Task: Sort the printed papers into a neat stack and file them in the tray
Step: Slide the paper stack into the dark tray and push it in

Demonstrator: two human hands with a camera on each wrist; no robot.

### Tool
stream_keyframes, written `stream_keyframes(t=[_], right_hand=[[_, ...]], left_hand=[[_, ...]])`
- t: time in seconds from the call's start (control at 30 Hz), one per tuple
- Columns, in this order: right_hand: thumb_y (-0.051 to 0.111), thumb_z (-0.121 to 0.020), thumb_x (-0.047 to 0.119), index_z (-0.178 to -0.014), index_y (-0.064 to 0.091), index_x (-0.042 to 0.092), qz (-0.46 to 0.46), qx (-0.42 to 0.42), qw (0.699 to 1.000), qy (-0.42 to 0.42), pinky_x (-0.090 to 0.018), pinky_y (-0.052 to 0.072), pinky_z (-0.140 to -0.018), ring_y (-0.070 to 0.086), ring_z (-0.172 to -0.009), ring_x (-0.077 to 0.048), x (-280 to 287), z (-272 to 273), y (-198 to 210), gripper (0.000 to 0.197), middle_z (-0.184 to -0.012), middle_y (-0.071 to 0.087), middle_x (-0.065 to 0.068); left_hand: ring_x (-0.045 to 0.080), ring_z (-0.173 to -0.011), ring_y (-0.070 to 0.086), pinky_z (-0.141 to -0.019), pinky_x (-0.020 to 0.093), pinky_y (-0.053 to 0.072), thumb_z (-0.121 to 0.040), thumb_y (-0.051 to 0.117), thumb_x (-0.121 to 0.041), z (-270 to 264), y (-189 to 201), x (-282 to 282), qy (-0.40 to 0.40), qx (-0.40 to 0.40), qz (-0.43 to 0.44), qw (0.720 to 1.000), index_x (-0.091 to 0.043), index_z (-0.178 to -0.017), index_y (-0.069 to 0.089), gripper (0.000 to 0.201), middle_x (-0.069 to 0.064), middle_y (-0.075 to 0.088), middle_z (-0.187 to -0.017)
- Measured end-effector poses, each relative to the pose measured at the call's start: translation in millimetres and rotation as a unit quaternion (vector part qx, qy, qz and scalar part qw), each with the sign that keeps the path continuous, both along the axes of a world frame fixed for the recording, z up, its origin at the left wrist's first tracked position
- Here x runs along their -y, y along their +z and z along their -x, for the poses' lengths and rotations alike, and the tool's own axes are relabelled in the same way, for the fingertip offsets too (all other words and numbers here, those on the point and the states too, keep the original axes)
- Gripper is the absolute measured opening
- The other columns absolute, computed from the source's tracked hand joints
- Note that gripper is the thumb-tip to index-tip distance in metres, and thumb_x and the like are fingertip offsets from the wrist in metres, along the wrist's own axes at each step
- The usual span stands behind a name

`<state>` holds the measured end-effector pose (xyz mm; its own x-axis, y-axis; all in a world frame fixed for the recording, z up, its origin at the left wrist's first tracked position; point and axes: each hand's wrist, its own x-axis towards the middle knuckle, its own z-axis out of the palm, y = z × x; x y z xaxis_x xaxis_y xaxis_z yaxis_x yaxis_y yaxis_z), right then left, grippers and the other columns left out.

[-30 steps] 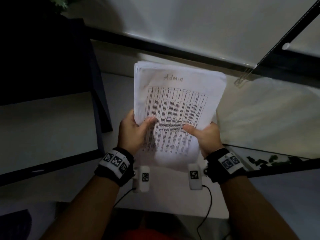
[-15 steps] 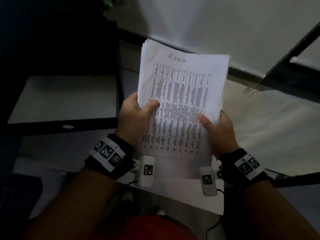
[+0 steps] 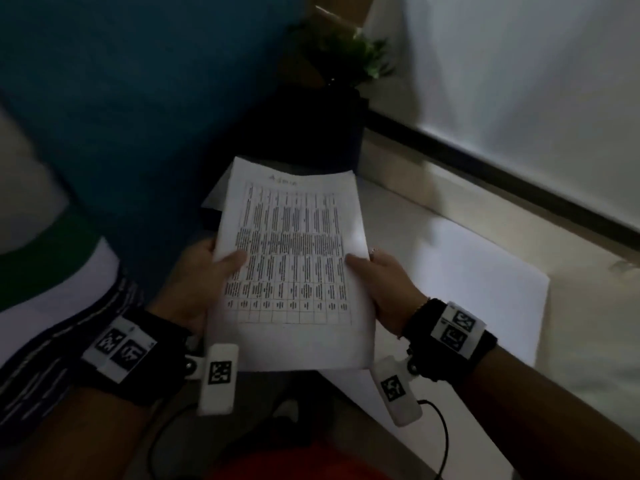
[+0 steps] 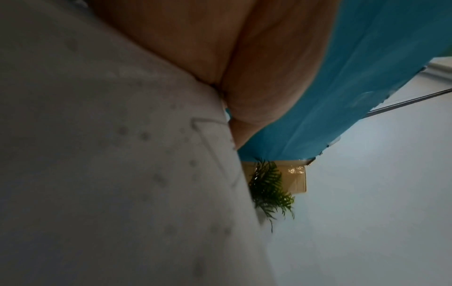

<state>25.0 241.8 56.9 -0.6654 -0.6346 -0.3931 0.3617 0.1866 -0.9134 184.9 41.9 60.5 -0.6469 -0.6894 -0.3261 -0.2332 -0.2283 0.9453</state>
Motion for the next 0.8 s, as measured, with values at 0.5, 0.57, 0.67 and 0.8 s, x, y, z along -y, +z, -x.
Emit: stream_keyframes(t=[0.5, 0.57, 0.67, 0.8], right_hand=[[0.045, -0.102, 0.003, -0.086, 0.057, -0.01, 0.009, 0.117, 0.986, -0.115, -0.026, 0.052, -0.035, 0.066, -0.038, -0.021, 60.0, 15.4, 45.0, 0.024, -0.051, 0.068, -0.011], [0.048, -0.101, 0.003, -0.085, 0.058, -0.011, -0.012, 0.082, 0.989, -0.124, -0.022, 0.051, -0.036, 0.065, -0.037, -0.018, 73.0, 21.1, 47.0, 0.023, -0.055, 0.068, -0.011], [0.055, -0.097, 0.006, -0.091, 0.061, -0.011, -0.031, 0.044, 0.988, -0.144, -0.029, 0.06, -0.053, 0.071, -0.053, -0.024, 93.3, 33.4, 50.5, 0.019, -0.079, 0.071, -0.016], [0.061, -0.092, 0.008, -0.097, 0.059, -0.008, -0.046, 0.045, 0.988, -0.14, -0.049, 0.06, -0.073, 0.067, -0.066, -0.033, 104.7, 46.4, 53.5, 0.017, -0.087, 0.067, -0.02]], left_hand=[[0.025, -0.076, 0.07, -0.06, 0.034, 0.063, -0.092, 0.065, -0.029, 36.2, 43.8, 74.0, -0.04, 0.074, -0.166, 0.983, -0.005, -0.122, 0.067, 0.038, 0.016, 0.073, -0.099], [0.02, -0.057, 0.068, -0.048, 0.03, 0.059, -0.093, 0.065, -0.03, 34.3, 41.5, 81.9, -0.052, 0.087, -0.165, 0.981, -0.004, -0.112, 0.067, 0.032, 0.016, 0.069, -0.084], [0.012, -0.035, 0.057, -0.031, 0.016, 0.042, -0.094, 0.066, -0.018, 42.3, 37.9, 93.9, -0.031, 0.092, -0.107, 0.99, 0.002, -0.093, 0.064, 0.021, 0.01, 0.06, -0.059], [0.013, -0.035, 0.057, -0.032, 0.015, 0.041, -0.094, 0.067, -0.011, 72.5, 39.4, 103.2, 0.02, 0.064, -0.034, 0.997, -0.002, -0.082, 0.058, 0.018, 0.013, 0.058, -0.071]])
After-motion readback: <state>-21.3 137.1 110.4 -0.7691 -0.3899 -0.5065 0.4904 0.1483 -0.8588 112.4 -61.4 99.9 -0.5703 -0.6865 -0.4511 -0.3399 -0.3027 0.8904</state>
